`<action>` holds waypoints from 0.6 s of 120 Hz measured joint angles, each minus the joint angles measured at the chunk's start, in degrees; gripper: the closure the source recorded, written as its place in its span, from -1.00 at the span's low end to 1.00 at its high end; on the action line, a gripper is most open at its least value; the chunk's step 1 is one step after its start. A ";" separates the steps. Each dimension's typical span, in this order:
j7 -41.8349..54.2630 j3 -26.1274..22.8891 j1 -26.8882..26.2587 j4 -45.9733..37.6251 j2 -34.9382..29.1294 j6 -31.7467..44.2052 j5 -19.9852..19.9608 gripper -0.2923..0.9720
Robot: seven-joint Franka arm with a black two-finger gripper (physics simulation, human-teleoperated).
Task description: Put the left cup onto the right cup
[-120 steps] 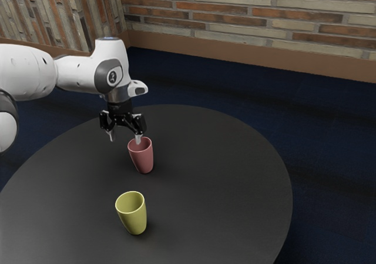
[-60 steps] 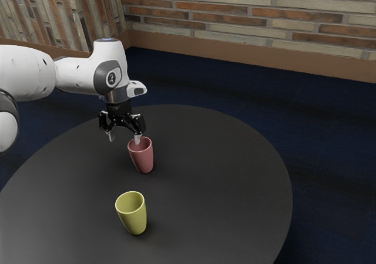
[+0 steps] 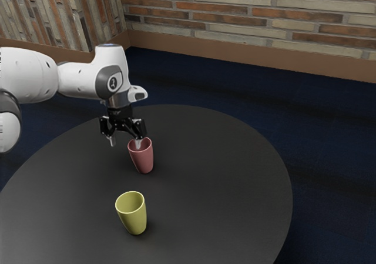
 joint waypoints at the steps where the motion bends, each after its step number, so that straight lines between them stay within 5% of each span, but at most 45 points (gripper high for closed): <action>1: 0.00 0.00 0.00 0.00 0.02 0.01 -0.01 -0.50; 72: -0.01 -0.33 -0.09 0.49 0.45 0.30 -0.18 -0.12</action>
